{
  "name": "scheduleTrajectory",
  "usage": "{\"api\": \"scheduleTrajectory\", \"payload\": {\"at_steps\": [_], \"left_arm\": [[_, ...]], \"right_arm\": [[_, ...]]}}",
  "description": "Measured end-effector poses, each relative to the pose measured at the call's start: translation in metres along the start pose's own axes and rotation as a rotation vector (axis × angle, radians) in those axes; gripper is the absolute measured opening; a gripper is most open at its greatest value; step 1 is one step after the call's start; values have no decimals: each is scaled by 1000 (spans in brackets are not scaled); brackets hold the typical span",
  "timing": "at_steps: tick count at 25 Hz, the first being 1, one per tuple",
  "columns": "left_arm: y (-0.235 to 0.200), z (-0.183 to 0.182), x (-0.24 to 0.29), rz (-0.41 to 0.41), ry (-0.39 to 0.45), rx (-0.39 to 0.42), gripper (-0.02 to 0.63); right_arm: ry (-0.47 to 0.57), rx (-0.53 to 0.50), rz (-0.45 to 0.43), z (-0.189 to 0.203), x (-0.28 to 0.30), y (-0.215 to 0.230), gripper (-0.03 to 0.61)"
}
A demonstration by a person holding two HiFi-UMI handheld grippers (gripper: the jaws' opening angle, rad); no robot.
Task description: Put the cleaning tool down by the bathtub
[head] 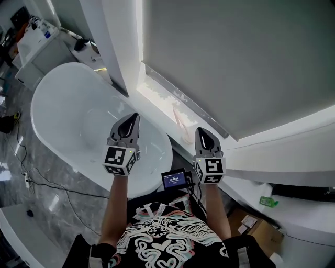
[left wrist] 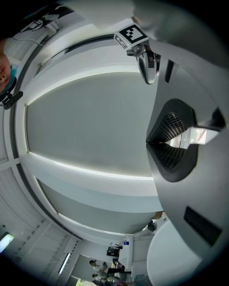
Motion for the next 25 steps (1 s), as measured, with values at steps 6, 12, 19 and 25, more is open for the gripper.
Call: {"api": "scheduleTrajectory", "payload": {"at_steps": [6, 12, 19, 25], "left_arm": [[12, -23, -26, 1, 24, 55, 17], [26, -39, -47, -3, 51, 86, 17], [36, -50, -56, -31, 86, 103, 17], [40, -46, -62, -52, 91, 90, 17]], "right_arm": [[75, 33, -7, -29, -21, -10, 27], [117, 69, -14, -43, -42, -14, 26], [157, 70, -8, -51, -55, -10, 26], [185, 73, -15, -54, -68, -8, 26]]}}
Point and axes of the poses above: the fingertips, and each gripper's own axes: x forward along the fingers, y to its right, z out of its underside, the point moved 1 cm from there along -x, backward along the fingers, and after that the axes turned 8 degrees about -y, right-handed, at the moved point
